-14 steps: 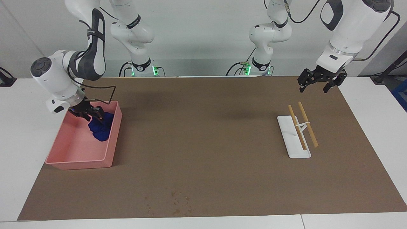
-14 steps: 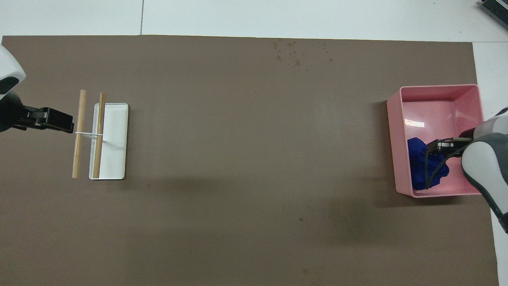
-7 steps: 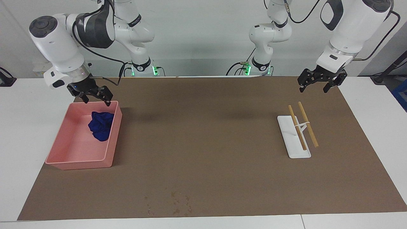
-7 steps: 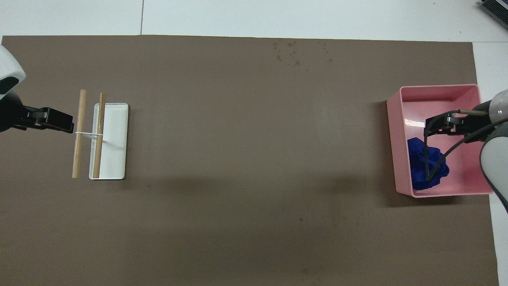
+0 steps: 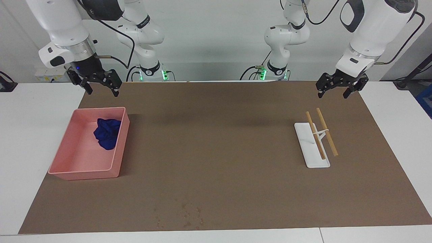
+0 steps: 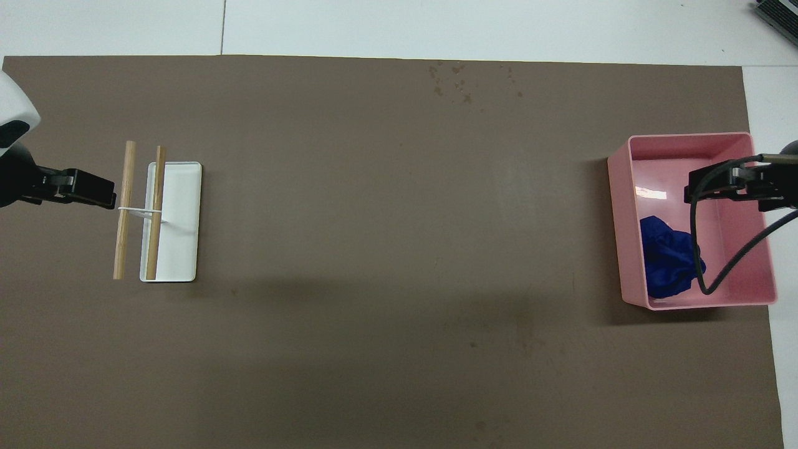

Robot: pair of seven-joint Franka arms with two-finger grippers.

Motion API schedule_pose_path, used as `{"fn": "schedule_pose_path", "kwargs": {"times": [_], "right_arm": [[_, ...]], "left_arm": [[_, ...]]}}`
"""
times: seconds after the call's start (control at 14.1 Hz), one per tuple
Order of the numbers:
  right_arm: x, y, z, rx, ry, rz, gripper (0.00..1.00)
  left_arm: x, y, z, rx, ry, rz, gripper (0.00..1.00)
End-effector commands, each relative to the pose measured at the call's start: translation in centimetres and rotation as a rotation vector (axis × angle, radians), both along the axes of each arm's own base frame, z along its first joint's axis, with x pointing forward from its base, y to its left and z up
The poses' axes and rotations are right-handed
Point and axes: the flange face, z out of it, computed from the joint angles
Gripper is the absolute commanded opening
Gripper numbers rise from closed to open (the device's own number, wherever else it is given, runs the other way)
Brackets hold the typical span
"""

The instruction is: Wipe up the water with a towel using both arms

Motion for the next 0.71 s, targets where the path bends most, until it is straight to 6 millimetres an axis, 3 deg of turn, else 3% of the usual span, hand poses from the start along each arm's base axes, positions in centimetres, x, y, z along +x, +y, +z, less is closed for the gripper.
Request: {"fn": "schedule_pose_path", "kwargs": {"times": [0.0,0.64], "right_arm": [[-1.3,-0.1,1.0,-0.015,0.039,-0.004,1.00],[-2.6,-0.1,-0.4,-0.006,0.067,-0.001,1.00]], "left_arm": [[-0.8,0.0,0.1,0.002,0.002,-0.004,1.00],[-0.8,0.0,0.1,0.002,0.002,-0.004,1.00]]}}
